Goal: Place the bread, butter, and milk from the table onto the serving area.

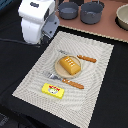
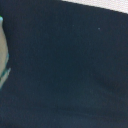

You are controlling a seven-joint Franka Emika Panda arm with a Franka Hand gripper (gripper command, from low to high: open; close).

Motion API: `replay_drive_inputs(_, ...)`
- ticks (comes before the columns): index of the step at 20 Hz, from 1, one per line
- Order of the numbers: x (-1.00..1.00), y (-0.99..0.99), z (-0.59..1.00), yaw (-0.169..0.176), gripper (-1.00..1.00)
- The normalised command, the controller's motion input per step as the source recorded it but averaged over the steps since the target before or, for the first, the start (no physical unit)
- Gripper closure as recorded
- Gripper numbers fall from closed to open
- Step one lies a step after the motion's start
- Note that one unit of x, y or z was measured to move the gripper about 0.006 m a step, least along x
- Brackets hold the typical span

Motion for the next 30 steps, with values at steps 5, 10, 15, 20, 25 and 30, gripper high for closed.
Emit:
replay_drive_inputs(5, -0.93, 0.52, -0.33, 0.0, -1.0)
replay_drive_inputs(10, -0.74, 0.35, -0.29, -0.06, -1.0)
replay_drive_inputs(15, -0.59, 0.25, -0.2, -0.124, -1.0)
replay_drive_inputs(20, -0.36, 0.22, 0.12, -0.173, -1.0)
replay_drive_inputs(25, -0.15, 0.47, 0.43, -0.16, -1.0)
replay_drive_inputs(30, 0.0, 0.63, 0.28, -0.13, -1.0)
